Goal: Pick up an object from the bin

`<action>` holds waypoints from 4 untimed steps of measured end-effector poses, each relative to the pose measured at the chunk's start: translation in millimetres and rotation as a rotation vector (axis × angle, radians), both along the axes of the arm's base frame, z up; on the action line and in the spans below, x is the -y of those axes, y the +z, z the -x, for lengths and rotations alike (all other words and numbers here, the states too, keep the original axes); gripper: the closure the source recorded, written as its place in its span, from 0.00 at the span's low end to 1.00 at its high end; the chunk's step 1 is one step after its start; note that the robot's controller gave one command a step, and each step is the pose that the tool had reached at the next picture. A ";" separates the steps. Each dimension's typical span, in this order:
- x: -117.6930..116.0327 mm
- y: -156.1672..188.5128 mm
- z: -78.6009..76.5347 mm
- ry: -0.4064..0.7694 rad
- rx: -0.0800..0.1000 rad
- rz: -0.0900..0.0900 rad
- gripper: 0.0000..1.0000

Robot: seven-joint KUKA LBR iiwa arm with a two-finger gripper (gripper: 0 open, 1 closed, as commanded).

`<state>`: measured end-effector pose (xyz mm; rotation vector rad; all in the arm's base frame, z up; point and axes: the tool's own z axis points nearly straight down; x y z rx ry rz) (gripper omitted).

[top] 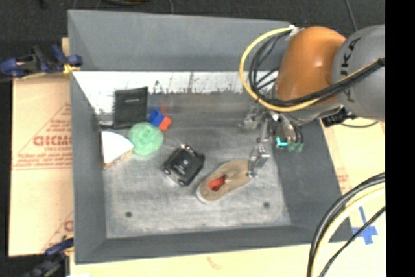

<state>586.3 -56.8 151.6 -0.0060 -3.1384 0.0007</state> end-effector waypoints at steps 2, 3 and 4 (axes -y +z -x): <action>21.1 -73.9 37.1 0.055 0.028 0.003 1.00; 21.1 -74.0 37.1 0.056 0.028 0.003 1.00; 18.0 -33.6 44.1 0.060 0.004 0.000 1.00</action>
Offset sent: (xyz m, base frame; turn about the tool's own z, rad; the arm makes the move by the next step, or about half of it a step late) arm -0.0446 -0.0197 -0.0816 -0.0563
